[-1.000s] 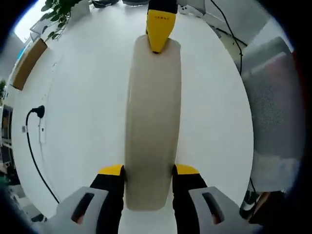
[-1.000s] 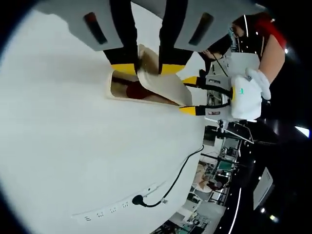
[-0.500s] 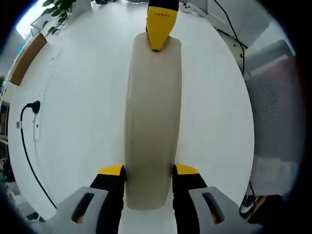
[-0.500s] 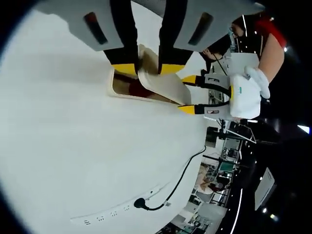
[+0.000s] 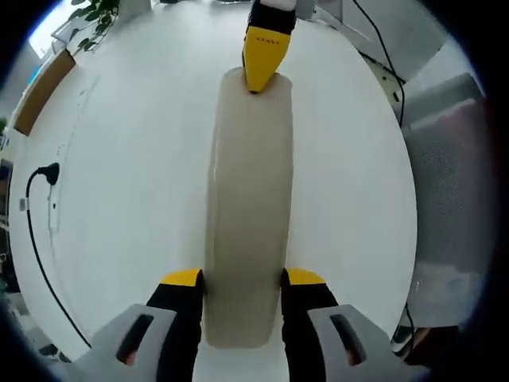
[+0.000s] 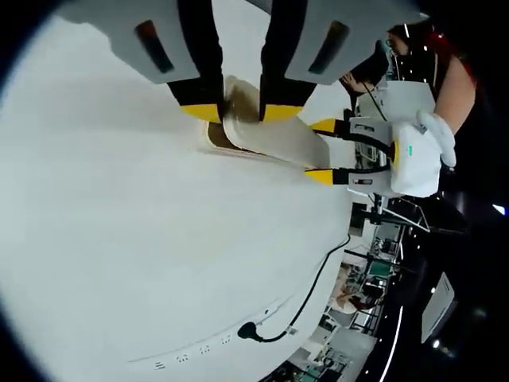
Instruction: Arrange the utensils inside the cutlery case until each visible utensil rests in its matching compartment.
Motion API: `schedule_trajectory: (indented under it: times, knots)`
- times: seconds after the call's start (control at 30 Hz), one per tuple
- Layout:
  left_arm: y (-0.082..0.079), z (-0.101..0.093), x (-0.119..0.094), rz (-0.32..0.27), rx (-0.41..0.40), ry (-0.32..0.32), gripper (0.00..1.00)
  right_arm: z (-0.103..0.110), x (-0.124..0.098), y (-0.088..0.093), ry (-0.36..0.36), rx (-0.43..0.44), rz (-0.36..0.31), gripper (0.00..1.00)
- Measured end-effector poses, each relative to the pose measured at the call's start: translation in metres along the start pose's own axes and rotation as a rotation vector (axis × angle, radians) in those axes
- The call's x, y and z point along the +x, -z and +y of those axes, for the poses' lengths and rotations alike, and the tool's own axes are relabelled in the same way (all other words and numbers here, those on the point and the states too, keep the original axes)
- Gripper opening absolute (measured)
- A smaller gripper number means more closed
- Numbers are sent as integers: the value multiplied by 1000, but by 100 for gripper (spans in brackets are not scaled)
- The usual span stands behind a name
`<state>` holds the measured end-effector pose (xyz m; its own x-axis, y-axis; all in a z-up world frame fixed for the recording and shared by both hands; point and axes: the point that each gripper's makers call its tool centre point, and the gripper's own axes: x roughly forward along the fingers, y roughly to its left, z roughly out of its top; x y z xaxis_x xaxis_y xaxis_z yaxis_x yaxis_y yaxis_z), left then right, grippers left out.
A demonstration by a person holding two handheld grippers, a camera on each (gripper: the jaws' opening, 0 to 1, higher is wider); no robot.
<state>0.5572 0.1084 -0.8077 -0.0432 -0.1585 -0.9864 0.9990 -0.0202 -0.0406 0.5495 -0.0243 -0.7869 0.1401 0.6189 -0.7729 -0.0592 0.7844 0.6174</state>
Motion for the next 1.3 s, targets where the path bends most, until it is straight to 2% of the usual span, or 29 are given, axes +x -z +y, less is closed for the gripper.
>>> schedule_trajectory:
  times: [0.17, 0.37, 0.47, 0.5, 0.6, 0.63, 0.67, 0.7, 0.77, 0.83, 0.9, 0.93, 1.0, 1.03, 1.07, 1.1, 1.2, 1.27, 1.3]
  knots:
    - [-2, 1, 3, -8, -10, -1, 39, -8, 1, 0, 70, -70, -8, 15]
    - [-1, 3, 4, -11, -21, -9, 39, -7, 2, -1, 106, -137, -28, 15]
    - [-2, 4, 4, -15, -12, -25, 39, -13, -3, 0, 167, -221, -41, 16]
    - [-2, 4, 5, -13, -3, -29, 39, -11, -3, 1, 163, -232, -47, 16]
    - [-2, 6, 6, -18, -8, -34, 39, -14, -11, -4, 162, -207, -121, 17]
    - [-2, 6, 5, -24, -11, -35, 39, -19, -11, -12, 164, -194, -143, 18]
    - [-2, 8, 6, -28, -21, -34, 39, -26, -11, -17, 165, -180, -158, 19]
    - [-2, 8, 6, -28, -27, -33, 39, -27, -10, -14, 160, -162, -158, 21]
    - [-2, 7, 6, -27, -31, -30, 39, -30, -5, -7, 117, -81, -142, 24]
    - [-3, 6, 6, -21, -28, -28, 39, -30, 1, -10, 34, -28, -175, 19]
    - [-3, 5, 6, -13, -29, -28, 39, -26, 4, -11, -47, 79, -206, 14]
    - [-4, 5, 6, -9, -28, -27, 39, -26, 5, -10, -58, 95, -205, 14]
    - [-4, 5, 6, -4, -26, -23, 39, -33, 6, -7, -53, 84, -224, 14]
    - [-4, 5, 6, -4, -30, -22, 39, -29, 7, -5, -86, 126, -234, 15]
    - [-5, 5, 7, -8, -32, -20, 39, -31, 7, -3, -86, 110, -236, 14]
    - [-4, 5, 7, -7, -46, -19, 39, -28, 6, -3, -106, 63, -268, 14]
    - [-4, 3, 7, -25, -64, -18, 39, -28, 4, 1, -140, 49, -331, 11]
    - [-4, 3, 7, -30, -61, -26, 39, -25, 3, 5, -187, 118, -352, 11]
    - [-4, 3, 7, -30, -63, -27, 39, -25, 3, 8, -184, 110, -360, 10]
